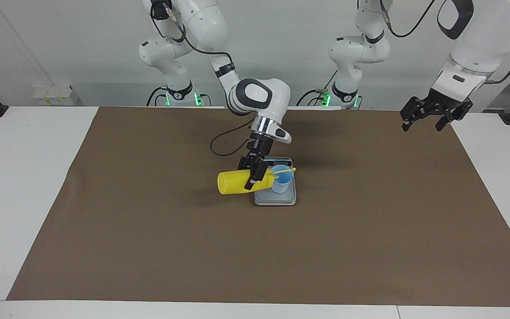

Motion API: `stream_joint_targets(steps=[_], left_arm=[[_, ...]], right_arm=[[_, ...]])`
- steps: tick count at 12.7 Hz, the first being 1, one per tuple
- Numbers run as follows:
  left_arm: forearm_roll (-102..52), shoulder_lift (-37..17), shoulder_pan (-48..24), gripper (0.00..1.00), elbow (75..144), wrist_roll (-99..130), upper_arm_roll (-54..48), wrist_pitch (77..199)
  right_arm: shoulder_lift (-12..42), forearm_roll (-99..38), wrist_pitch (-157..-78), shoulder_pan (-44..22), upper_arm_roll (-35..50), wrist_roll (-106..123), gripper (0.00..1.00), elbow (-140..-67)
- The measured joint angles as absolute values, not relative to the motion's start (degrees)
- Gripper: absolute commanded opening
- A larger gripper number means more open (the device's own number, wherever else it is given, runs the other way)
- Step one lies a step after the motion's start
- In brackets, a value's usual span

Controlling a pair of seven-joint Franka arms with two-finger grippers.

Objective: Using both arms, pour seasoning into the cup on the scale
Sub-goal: 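Tilt the yellow bottle over the blue cup with the right gripper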

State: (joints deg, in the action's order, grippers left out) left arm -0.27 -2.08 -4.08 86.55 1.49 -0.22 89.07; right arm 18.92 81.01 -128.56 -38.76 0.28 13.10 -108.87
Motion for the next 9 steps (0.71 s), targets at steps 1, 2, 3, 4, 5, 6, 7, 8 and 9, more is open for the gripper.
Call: stream_joint_targets(steps=[1, 2, 3, 4, 5, 6, 7, 8, 9], left_arm=[[-0.3, -2.1, -4.1, 1.0, 86.6, 1.5, -0.2, 89.1], [-0.3, -2.1, -4.1, 1.0, 86.6, 1.5, -0.2, 89.1], [-0.3, -2.1, -4.1, 1.0, 86.6, 1.5, -0.2, 89.1], [-0.3, -2.1, -4.1, 1.0, 86.6, 1.5, -0.2, 89.1], [-0.3, -2.1, -4.1, 1.0, 86.6, 1.5, -0.2, 89.1], [-0.3, -2.1, -4.1, 1.0, 86.6, 1.5, -0.2, 89.1], [-0.3, -2.1, -4.1, 1.0, 86.6, 1.5, -0.2, 89.1], [-0.3, -2.1, -4.1, 1.0, 86.6, 1.5, -0.2, 89.1], [-0.3, -2.1, -4.1, 1.0, 86.6, 1.5, -0.2, 89.1]], right_arm=[[18.9, 81.0, -128.6, -38.8, 0.3, 13.1, 0.05, -108.9], [18.9, 81.0, -128.6, -38.8, 0.3, 13.0, 0.05, -108.9], [18.9, 81.0, -128.6, -38.8, 0.3, 12.9, 0.05, -108.9], [18.9, 81.0, -128.6, -38.8, 0.3, 12.7, 0.05, -108.9], [18.9, 81.0, -128.6, -38.8, 0.3, 12.4, 0.05, -108.8], [18.9, 81.0, -128.6, -38.8, 0.3, 11.8, 0.06, -108.7], [18.8, 80.5, -128.7, -38.7, 0.3, 11.1, 0.06, -108.6], [18.5, 79.5, -129.0, -38.7, 0.3, 11.0, 0.06, -108.5], [18.0, 77.9, -129.6, -38.5, 0.3, 11.0, 0.06, -108.4]])
